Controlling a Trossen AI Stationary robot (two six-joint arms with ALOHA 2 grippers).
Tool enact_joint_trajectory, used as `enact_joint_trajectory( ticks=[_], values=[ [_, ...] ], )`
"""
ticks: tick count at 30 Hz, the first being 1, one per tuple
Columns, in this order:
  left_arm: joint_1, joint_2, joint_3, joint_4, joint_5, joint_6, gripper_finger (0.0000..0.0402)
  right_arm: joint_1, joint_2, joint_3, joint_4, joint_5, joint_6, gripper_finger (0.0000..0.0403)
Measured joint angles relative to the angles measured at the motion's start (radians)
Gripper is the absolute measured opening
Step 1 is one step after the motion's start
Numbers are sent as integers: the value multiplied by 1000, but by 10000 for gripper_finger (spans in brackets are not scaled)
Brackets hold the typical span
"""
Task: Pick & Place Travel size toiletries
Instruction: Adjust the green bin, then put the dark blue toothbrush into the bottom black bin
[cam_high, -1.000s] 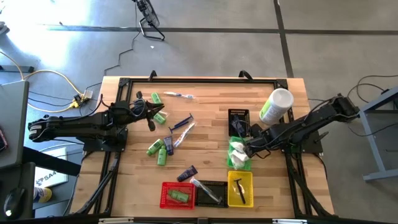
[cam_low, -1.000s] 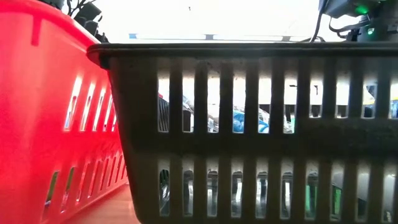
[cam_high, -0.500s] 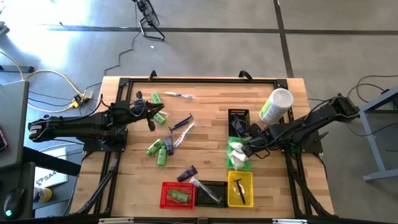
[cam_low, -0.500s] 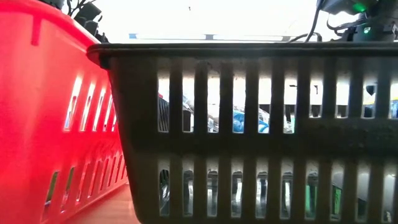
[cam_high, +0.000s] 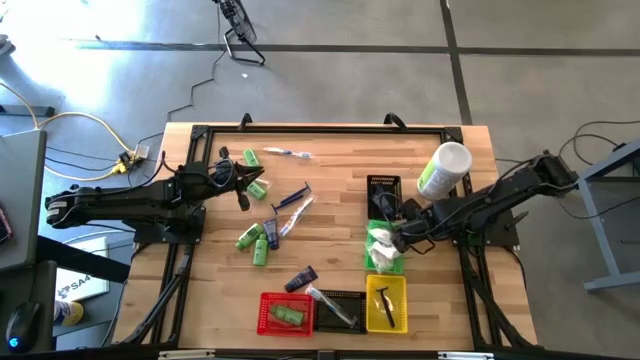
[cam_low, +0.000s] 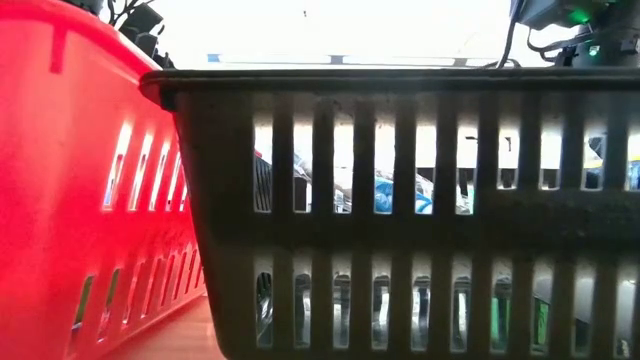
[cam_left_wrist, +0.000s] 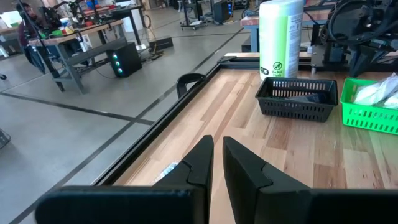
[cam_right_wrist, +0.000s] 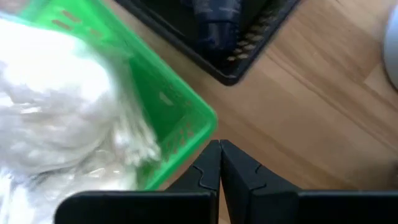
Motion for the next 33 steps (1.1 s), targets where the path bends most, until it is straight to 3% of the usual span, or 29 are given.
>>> enact_joint_trajectory(
  ticks=[19, 27, 33],
  values=[
    [0, 0, 0, 0, 0, -11, 30, -1, 87, 0, 91, -8, -29, 2],
    [0, 0, 0, 0, 0, -12, 30, -1, 83, 0, -75, 7, 36, 2],
    [0, 0, 0, 0, 0, -12, 30, -1, 30, 42, -121, -44, 1, 2]
  ],
)
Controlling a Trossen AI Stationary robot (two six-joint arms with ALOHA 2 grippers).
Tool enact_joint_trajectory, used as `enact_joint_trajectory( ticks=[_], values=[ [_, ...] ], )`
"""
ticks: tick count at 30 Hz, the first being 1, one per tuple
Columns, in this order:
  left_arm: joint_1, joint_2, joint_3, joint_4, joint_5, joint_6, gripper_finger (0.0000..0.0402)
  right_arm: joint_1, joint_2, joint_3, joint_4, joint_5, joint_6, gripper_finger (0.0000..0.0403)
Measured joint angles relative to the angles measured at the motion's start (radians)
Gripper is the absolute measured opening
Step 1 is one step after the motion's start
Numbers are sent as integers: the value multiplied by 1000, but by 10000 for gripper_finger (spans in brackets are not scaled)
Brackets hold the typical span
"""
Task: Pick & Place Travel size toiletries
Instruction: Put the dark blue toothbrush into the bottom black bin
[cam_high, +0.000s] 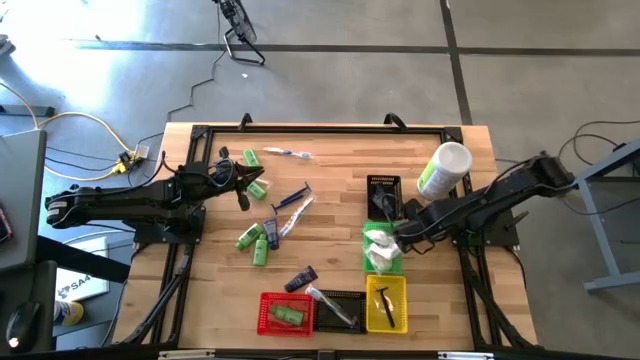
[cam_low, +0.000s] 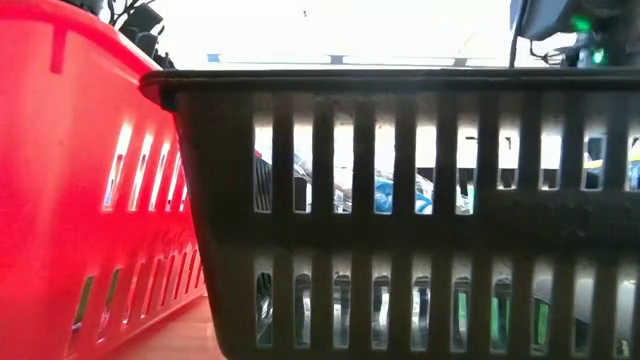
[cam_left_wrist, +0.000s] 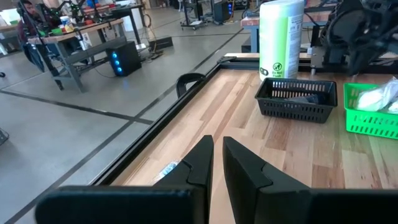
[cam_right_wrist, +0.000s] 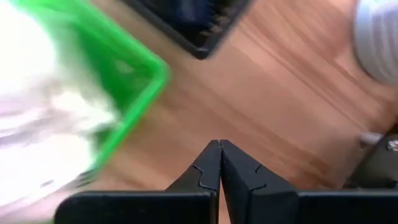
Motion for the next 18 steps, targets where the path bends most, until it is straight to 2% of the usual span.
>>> enact_joint_trajectory(
  ticks=[9, 18],
  values=[
    [0, 0, 0, 0, 0, 0, 30, 0, -161, 144, 37, 9, -156, 2],
    [0, 0, 0, 0, 0, 0, 30, -9, -264, 161, 313, 212, -575, 2]
  ],
)
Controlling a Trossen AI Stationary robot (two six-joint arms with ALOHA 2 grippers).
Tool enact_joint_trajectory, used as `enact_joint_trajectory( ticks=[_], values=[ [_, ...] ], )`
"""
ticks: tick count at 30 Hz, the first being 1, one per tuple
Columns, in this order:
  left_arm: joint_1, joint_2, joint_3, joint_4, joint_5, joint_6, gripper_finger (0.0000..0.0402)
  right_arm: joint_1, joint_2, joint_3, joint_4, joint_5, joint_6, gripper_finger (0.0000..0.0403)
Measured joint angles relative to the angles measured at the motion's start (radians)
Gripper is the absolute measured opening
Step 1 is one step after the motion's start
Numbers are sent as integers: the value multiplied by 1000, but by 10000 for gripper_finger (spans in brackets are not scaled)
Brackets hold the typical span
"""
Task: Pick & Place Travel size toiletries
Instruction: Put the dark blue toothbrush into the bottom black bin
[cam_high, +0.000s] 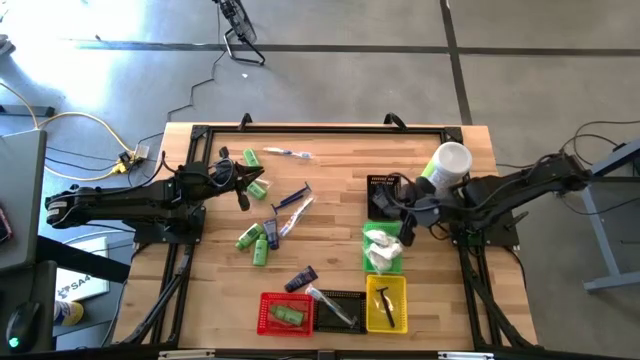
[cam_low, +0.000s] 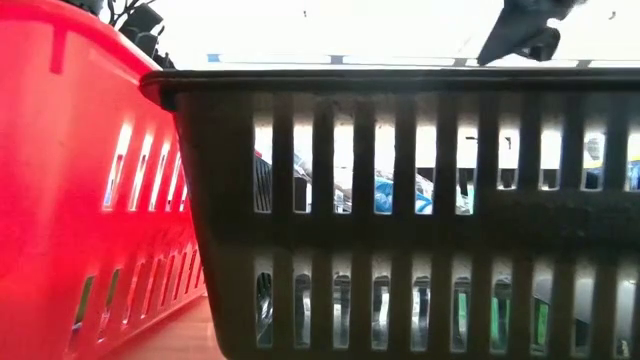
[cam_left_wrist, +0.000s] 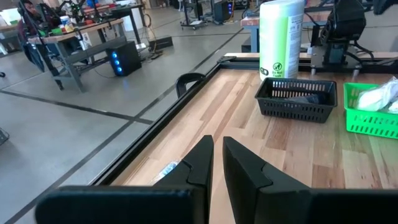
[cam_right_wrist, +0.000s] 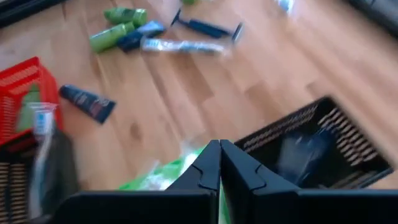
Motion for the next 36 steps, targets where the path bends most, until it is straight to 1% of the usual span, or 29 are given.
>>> enact_joint_trajectory(
  ticks=[4, 9, 12, 17, 21, 26, 31, 36],
  values=[
    [0, 0, 0, -4, 0, -2, 30, -3, -5, 0, 21, 55, -70, 2],
    [0, 0, 0, -4, 0, -6, 30, -8, -4, 0, 16, 61, -108, 2],
    [0, 0, 0, -7, 0, -6, 30, -22, -4, 0, 15, 51, -128, 2],
    [0, 0, 0, 8, -9, 20, 30, -72, -41, -1, 15, 0, -253, 2],
    [0, 0, 0, 13, -15, 25, 30, -114, -113, -35, 23, 4, -320, 2],
    [0, 0, 0, -5, -15, -13, 30, -156, -254, -153, 108, 12, -404, 2],
    [0, 0, 0, 13, -15, -31, 30, -197, -408, -285, 258, 8, -510, 2],
    [0, 0, 0, 52, -16, -32, 30, -219, -517, -400, 491, -9, -686, 2]
  ],
)
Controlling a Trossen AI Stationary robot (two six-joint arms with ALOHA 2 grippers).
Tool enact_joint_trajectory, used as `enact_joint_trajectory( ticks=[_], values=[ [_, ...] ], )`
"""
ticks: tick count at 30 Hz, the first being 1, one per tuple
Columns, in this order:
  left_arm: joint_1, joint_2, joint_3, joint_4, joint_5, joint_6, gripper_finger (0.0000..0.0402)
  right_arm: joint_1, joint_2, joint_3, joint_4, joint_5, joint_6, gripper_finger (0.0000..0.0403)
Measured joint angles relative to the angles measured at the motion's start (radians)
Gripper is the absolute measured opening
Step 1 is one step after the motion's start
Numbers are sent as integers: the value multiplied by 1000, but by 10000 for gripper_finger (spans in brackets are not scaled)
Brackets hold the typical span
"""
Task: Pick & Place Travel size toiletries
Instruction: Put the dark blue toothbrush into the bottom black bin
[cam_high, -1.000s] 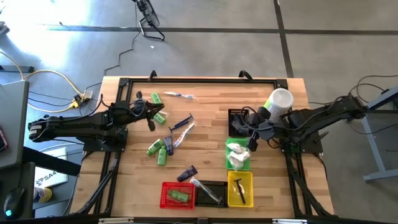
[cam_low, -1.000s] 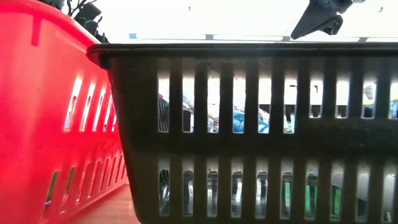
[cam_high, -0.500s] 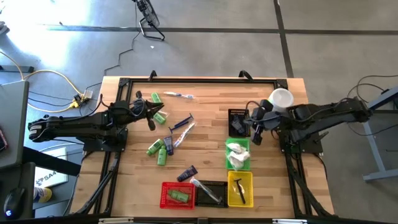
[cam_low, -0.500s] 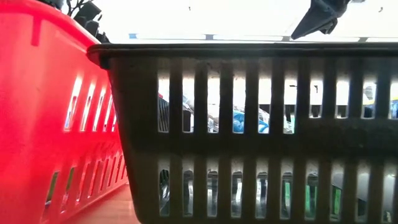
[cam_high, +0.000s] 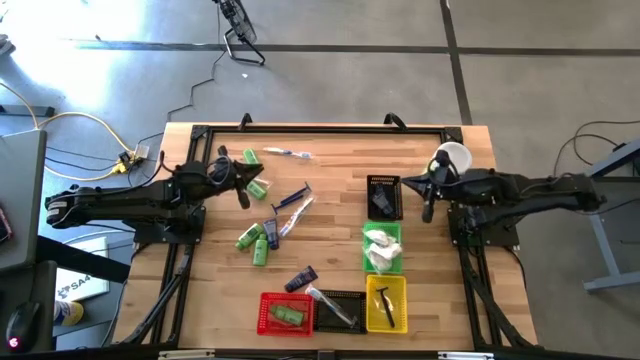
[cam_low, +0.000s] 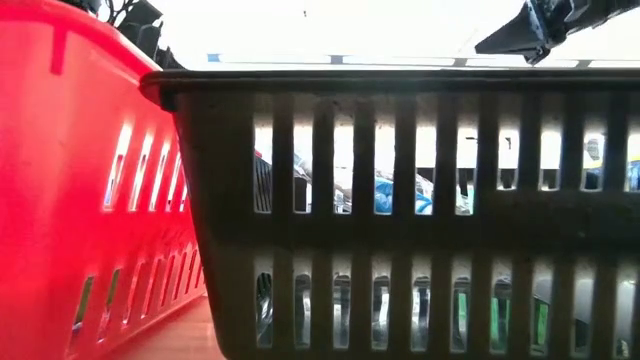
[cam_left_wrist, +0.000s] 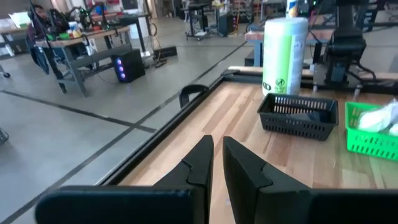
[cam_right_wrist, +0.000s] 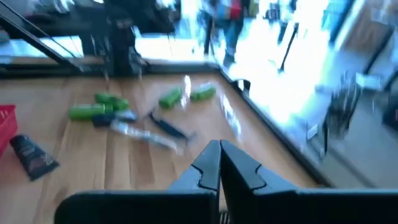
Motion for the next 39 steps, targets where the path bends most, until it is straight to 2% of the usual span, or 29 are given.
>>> enact_joint_trajectory(
  ticks=[5, 13, 18, 28, 39],
  values=[
    [0, 0, 0, 25, 4, -1, 30, -18, -56, -99, 137, -55, -131, 2],
    [0, 17, 0, 19, 8, -83, 30, -51, -61, -127, 127, -59, -138, 2],
    [0, 98, 24, 1, 7, -77, 30, -71, -61, -127, 123, -60, -137, 2],
    [0, 358, 230, -187, -64, 7, 30, -94, -61, -127, 103, -63, -106, 2],
    [6, 505, 453, -436, -108, 83, 30, -95, -61, -127, 102, -63, -110, 2]
  ],
)
